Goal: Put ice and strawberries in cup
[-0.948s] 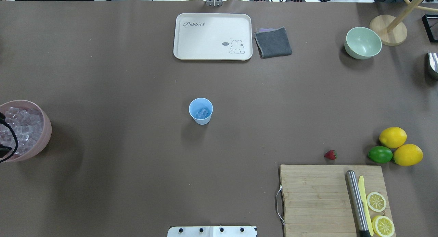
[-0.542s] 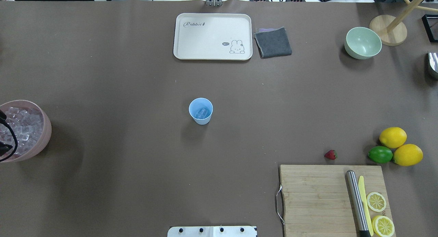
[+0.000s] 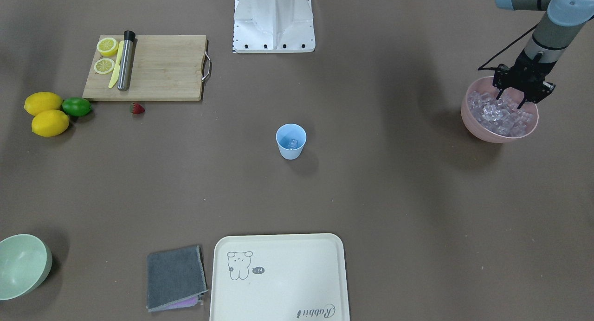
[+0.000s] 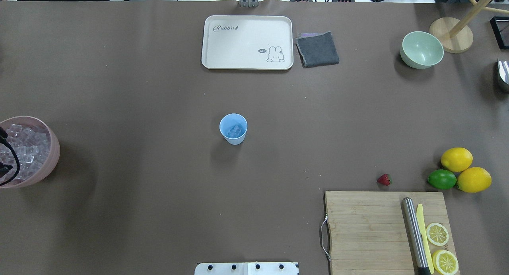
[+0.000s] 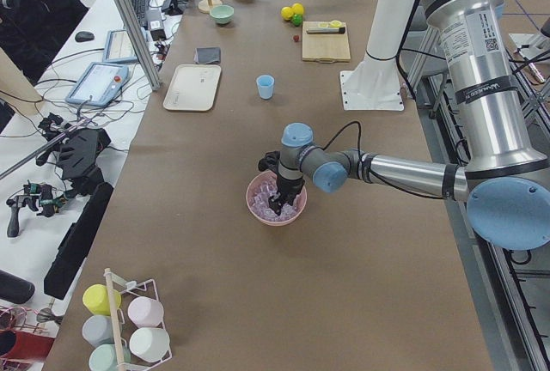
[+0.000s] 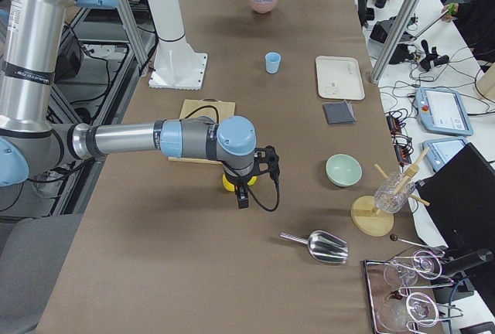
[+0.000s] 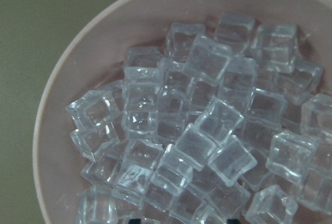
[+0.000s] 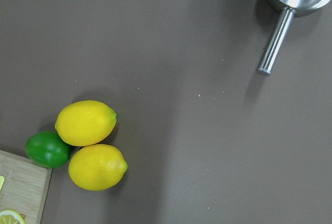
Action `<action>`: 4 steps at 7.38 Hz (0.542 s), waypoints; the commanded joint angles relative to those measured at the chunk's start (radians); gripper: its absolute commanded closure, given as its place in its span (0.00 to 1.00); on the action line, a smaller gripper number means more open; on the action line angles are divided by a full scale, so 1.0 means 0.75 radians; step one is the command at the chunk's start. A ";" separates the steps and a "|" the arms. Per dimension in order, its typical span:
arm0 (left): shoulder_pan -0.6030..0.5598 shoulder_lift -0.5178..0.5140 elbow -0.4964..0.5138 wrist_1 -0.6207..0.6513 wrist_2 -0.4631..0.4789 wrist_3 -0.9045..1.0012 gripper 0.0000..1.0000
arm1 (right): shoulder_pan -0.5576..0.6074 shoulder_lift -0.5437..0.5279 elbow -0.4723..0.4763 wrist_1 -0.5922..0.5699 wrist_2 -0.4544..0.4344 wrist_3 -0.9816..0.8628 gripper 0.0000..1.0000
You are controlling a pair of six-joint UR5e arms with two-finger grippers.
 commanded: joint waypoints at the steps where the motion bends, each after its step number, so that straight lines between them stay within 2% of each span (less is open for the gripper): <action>1: 0.000 -0.007 -0.008 -0.002 -0.012 -0.006 0.37 | 0.000 -0.002 0.000 0.001 0.000 0.000 0.00; 4: 0.006 -0.015 0.015 -0.004 0.000 -0.006 0.37 | 0.000 -0.002 0.000 -0.001 0.002 0.000 0.00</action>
